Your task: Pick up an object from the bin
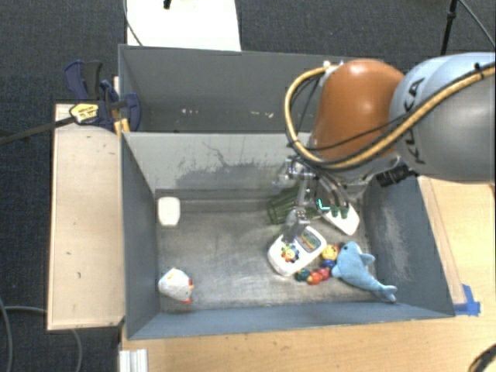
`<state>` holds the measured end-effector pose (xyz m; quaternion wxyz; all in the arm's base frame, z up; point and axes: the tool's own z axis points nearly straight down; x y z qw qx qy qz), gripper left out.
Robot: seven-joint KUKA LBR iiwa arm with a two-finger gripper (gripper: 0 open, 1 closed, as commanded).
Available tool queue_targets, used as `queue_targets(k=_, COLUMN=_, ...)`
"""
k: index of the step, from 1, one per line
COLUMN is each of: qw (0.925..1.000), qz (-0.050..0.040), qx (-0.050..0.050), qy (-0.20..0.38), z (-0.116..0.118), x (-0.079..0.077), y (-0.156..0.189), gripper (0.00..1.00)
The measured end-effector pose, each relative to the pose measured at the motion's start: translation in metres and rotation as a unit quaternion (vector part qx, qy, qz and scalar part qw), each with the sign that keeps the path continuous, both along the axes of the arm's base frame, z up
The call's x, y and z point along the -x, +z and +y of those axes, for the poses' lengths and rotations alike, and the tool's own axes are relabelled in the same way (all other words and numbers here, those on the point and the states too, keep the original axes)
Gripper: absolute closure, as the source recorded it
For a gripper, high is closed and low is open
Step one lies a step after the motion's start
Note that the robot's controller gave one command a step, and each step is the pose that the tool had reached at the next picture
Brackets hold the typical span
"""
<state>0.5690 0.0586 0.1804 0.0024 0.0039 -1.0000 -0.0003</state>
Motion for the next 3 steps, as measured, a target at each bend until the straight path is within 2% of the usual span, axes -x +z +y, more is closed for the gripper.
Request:
queue_targets(k=1, qw=1.0, qz=-0.0039, qx=0.0, qy=-0.001, z=0.0, x=-0.002, y=0.004, gripper=0.0)
queue_targets(k=2, qw=0.9974, qz=-0.0049, qx=0.0, qy=0.071, z=-0.025, x=0.012, y=-0.042, gripper=0.0)
queue_targets(k=3, qw=0.9719, qz=-0.0024, qx=-0.001, qy=0.235, z=-0.05, x=0.027, y=-0.05, gripper=0.0)
